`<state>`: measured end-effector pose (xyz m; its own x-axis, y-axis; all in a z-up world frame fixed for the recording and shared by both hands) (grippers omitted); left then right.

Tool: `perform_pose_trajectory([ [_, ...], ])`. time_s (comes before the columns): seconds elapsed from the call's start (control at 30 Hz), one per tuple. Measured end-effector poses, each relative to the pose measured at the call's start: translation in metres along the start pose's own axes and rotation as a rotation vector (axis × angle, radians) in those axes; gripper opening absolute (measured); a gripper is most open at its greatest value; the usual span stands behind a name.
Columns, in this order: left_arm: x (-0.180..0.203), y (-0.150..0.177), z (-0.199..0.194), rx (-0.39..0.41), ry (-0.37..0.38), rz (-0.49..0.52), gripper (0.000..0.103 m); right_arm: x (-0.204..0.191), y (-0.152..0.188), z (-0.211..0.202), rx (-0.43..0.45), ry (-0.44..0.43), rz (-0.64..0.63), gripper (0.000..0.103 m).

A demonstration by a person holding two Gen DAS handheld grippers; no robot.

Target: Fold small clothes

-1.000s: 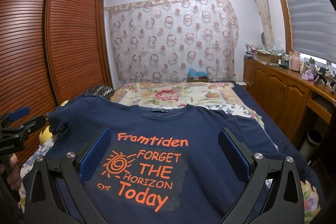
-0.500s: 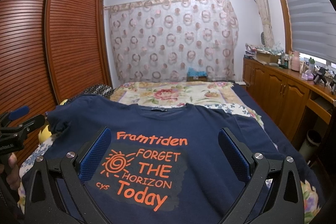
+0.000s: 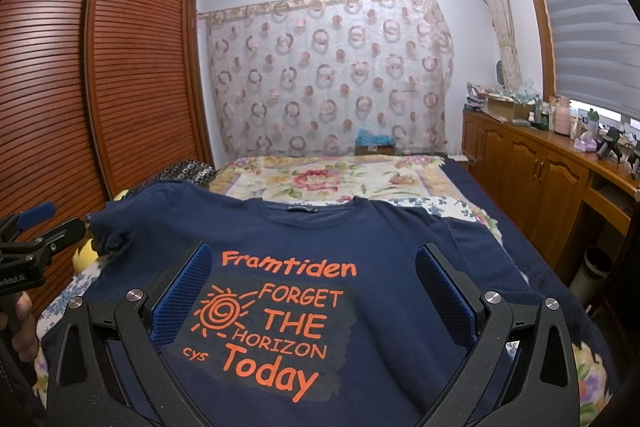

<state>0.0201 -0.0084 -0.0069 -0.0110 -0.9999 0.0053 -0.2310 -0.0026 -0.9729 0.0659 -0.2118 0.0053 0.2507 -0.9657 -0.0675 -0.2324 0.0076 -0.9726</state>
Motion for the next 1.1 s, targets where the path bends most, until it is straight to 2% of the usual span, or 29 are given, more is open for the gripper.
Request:
perform_pose_trajectory([
  [0.63, 0.000, 0.000, 0.001, -0.009, 0.001, 0.002, 0.103, -0.003, 0.001, 0.001, -0.003, -0.005, -0.008, 0.103],
  [1.1, -0.056, 0.017, 0.012, -0.076, -0.044, -0.005, 0.103, -0.024, 0.016, 0.028, -0.071, -0.090, -0.025, 0.103],
])
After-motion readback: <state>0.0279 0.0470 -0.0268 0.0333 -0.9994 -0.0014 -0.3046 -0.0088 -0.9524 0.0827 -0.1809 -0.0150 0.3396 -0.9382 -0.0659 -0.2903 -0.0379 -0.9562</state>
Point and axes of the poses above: each gripper's, at about its wrist camera, not at the fingertips, and z roughly the way its jaws point, x to its right, y to its underside, the point moved 2 cm from there along z, roughly the way its jaws point, and after that the axes turned 8 degrees about x, right-handed, at the moved point
